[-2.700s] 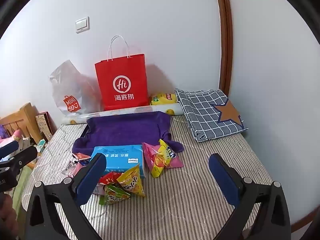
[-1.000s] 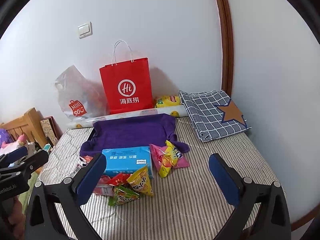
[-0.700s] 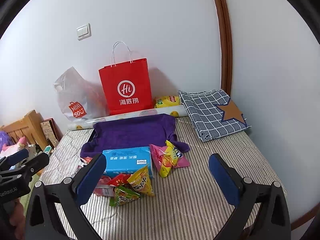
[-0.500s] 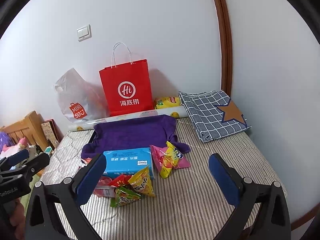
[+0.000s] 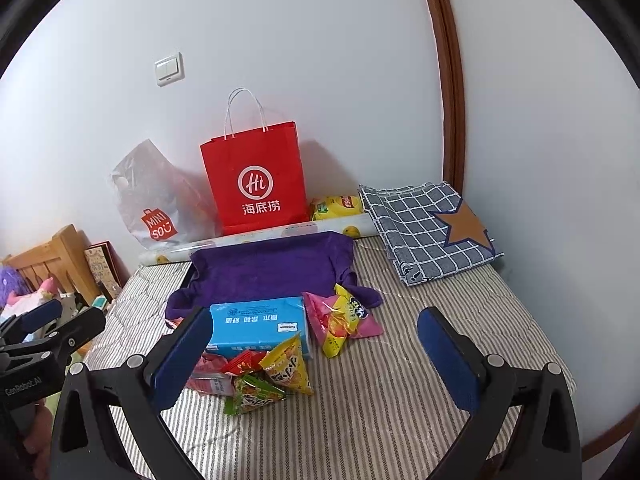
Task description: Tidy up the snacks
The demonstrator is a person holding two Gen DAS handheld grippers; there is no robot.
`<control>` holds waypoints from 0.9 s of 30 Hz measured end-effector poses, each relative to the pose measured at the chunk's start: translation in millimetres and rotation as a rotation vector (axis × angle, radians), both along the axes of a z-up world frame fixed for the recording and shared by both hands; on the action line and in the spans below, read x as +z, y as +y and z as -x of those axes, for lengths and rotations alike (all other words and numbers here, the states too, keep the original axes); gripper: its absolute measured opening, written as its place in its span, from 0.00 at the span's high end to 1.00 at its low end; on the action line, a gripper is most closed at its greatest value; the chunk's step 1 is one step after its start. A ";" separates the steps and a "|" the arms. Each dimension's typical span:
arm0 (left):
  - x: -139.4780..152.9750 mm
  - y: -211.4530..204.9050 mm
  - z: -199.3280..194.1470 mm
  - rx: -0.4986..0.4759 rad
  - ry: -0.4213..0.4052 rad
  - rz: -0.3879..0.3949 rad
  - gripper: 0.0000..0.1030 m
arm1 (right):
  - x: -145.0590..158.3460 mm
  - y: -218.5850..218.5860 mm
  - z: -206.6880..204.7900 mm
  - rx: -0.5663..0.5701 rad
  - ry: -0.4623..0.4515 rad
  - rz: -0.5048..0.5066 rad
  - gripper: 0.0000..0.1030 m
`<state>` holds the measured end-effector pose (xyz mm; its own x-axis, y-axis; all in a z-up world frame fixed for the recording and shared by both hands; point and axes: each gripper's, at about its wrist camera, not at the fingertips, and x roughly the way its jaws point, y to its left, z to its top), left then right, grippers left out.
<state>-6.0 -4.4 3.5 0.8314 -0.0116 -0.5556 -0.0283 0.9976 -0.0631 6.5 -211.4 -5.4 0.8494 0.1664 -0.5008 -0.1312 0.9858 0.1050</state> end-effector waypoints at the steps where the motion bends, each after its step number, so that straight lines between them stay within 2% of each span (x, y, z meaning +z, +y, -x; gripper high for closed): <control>1: -0.3 0.5 0.0 0.001 0.002 0.005 0.01 | -0.1 -0.2 -0.1 -0.001 -0.001 0.002 0.00; 16: -1.6 1.0 1.2 -0.008 0.001 0.012 0.01 | 0.7 3.5 1.3 0.008 -0.010 -0.005 0.00; 27: -19.9 0.3 -20.4 -0.002 0.047 -0.012 0.01 | -18.7 8.2 -17.4 0.017 0.032 0.017 0.00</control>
